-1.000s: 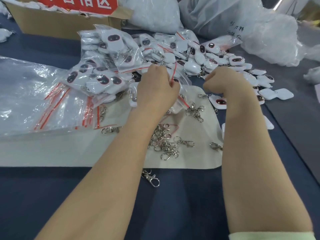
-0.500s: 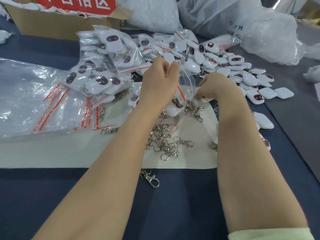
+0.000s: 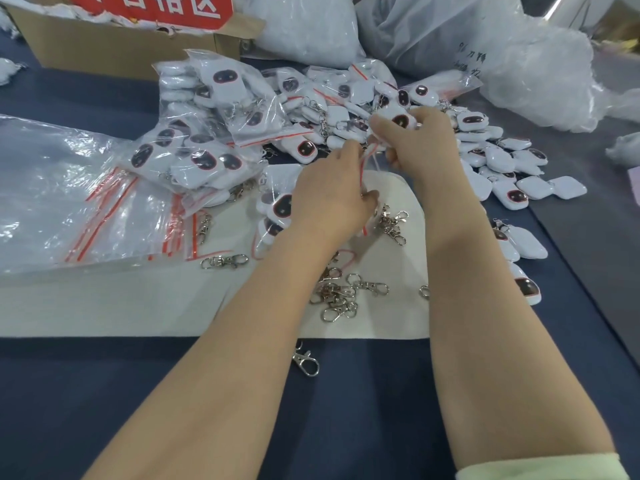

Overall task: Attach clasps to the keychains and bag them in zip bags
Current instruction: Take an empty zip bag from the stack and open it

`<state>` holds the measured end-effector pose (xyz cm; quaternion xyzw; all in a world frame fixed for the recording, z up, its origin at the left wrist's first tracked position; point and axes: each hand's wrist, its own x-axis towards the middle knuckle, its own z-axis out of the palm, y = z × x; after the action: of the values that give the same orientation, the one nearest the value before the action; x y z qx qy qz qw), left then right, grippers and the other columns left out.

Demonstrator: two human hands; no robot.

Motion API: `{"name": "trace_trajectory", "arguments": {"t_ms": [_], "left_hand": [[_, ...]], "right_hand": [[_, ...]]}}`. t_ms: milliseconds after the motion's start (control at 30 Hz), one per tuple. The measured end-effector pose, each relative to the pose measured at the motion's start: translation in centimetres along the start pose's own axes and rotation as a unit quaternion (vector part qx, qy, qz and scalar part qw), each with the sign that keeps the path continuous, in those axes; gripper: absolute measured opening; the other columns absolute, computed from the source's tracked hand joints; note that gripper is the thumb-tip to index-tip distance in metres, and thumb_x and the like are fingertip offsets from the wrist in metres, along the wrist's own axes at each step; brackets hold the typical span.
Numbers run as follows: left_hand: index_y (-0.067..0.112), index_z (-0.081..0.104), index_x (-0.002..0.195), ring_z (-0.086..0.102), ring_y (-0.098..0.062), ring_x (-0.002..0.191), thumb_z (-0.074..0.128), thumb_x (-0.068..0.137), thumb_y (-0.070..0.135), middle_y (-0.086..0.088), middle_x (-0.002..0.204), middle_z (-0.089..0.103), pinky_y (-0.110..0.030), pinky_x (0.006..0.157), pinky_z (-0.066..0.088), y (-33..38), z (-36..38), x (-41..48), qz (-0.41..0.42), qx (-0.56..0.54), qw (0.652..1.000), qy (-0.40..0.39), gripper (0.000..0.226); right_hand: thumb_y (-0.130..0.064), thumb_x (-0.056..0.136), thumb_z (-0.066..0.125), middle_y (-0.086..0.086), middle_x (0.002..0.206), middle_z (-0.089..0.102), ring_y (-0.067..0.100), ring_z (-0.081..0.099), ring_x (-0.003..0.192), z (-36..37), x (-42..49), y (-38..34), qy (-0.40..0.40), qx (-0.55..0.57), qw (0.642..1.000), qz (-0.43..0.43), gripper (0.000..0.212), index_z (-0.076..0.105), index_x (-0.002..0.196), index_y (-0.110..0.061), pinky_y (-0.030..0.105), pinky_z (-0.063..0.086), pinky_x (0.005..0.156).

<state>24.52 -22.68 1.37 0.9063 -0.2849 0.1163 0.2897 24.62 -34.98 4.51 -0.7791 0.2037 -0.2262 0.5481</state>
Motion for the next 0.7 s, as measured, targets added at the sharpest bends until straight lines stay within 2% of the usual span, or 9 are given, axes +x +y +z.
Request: {"name": "trace_trajectory", "arguments": {"t_ms": [100,200,300,400,467,533,600,700], "left_hand": [[0.010,0.047,0.112,0.055,-0.030,0.097,0.059,0.088,0.030,-0.009,0.110,0.057,-0.032,0.071,0.029,-0.1,0.0,0.0,0.005,0.021,1.000,0.007,0.034],[0.011,0.047,0.112,0.054,-0.030,0.098,0.055,0.089,0.029,-0.009,0.109,0.056,-0.033,0.073,0.028,-0.3,0.0,-0.1,0.001,0.037,0.999,0.014,0.031],[0.010,0.048,0.111,0.053,-0.029,0.095,0.053,0.090,0.029,-0.008,0.106,0.056,-0.032,0.073,0.028,-0.5,-0.1,-0.2,-0.001,0.037,0.999,0.021,0.029],[0.010,0.048,0.109,0.052,-0.028,0.093,0.052,0.089,0.027,-0.008,0.104,0.055,-0.032,0.072,0.028,-0.5,-0.1,-0.1,-0.002,0.039,0.999,0.018,0.027],[0.010,0.049,0.107,0.050,-0.028,0.090,0.052,0.087,0.026,-0.007,0.102,0.055,-0.032,0.072,0.027,-0.5,-0.2,-0.1,-0.003,0.037,0.999,0.017,0.025],[0.010,0.049,0.106,0.046,-0.026,0.085,0.052,0.087,0.025,-0.006,0.098,0.052,-0.032,0.071,0.026,-0.6,-0.2,-0.1,-0.005,0.036,0.999,0.015,0.025],[0.010,0.049,0.106,0.040,-0.023,0.080,0.052,0.087,0.025,-0.002,0.092,0.046,-0.031,0.071,0.026,-0.6,-0.2,-0.1,-0.005,0.036,0.999,0.015,0.024],[0.011,0.048,0.104,0.039,-0.021,0.078,0.052,0.087,0.026,0.000,0.089,0.041,-0.032,0.071,0.027,-0.5,-0.1,-0.1,-0.006,0.038,0.999,0.014,0.023]], "right_hand": [[-0.020,0.083,0.074,0.001,0.054,0.042,0.013,0.037,0.047,0.3,0.2,0.3,-0.023,0.105,0.994,0.019,0.037,0.044,0.063,-0.015,0.030,0.043,0.056],[-0.009,0.089,0.067,-0.002,0.051,0.041,0.009,0.036,0.045,0.5,0.4,1.3,-0.034,0.223,0.972,0.072,0.035,0.047,0.060,-0.013,0.019,0.035,0.046],[-0.008,0.093,0.061,0.001,0.062,0.046,0.009,0.043,0.052,0.8,0.4,1.9,-0.026,0.297,0.949,0.105,0.026,0.052,0.069,-0.011,0.020,0.041,0.051],[-0.015,0.095,0.060,0.006,0.077,0.057,0.015,0.055,0.065,1.3,0.4,2.1,0.003,0.383,0.915,0.124,0.014,0.057,0.082,-0.009,0.028,0.052,0.071],[-0.017,0.099,0.053,0.012,0.090,0.060,0.020,0.062,0.073,1.7,0.3,2.1,0.004,0.440,0.888,0.134,0.013,0.057,0.096,-0.005,0.029,0.056,0.070],[-0.015,0.102,0.045,0.017,0.092,0.061,0.025,0.065,0.073,1.9,0.1,2.1,0.005,0.482,0.864,0.144,0.017,0.052,0.106,-0.001,0.028,0.057,0.060],[-0.014,0.102,0.044,0.018,0.083,0.060,0.024,0.062,0.064,2.0,0.1,2.1,0.023,0.459,0.877,0.141,0.017,0.052,0.095,-0.001,0.027,0.056,0.053],[-0.015,0.099,0.053,0.013,0.078,0.056,0.020,0.054,0.057,2.2,0.1,2.3,0.040,0.400,0.906,0.130,0.018,0.051,0.083,-0.005,0.024,0.054,0.053]]}}
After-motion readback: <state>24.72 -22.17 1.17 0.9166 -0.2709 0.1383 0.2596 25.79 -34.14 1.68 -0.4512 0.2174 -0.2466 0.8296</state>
